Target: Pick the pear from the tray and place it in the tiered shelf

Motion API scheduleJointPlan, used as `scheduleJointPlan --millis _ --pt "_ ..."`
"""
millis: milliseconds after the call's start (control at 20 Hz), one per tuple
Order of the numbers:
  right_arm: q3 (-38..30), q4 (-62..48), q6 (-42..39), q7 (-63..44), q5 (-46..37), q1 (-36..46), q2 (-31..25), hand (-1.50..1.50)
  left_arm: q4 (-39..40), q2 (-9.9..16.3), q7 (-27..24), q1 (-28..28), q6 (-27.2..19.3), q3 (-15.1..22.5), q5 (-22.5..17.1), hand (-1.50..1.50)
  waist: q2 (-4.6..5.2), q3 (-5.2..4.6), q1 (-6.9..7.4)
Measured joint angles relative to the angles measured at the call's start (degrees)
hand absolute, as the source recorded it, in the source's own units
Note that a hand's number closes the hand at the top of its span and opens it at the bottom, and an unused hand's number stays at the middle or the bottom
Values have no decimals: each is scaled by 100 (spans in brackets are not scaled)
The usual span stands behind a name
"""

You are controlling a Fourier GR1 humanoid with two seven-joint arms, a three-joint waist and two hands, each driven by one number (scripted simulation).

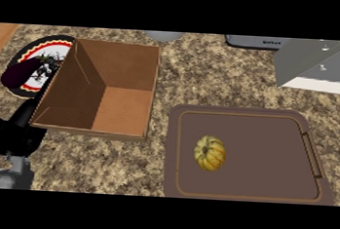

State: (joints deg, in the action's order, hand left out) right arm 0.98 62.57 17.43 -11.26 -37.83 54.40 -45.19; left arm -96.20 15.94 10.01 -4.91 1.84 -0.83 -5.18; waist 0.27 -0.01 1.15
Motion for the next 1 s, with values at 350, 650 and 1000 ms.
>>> scheduleJointPlan --millis 350,650,1000 --pt "174 -837 -935 790 8 421 -55 150 17 -84 -41 29 -1 -9 56 0 -5 0 -5" --pt "329 -1333 -1437 1272 -126 368 61 150 81 -53 72 -109 71 -96 31 0 -8 -1 -35" --pt "-76 -2119 -982 1246 -332 330 70 150 -32 -164 89 -1 40 -67 127 0 -5 3 -25"
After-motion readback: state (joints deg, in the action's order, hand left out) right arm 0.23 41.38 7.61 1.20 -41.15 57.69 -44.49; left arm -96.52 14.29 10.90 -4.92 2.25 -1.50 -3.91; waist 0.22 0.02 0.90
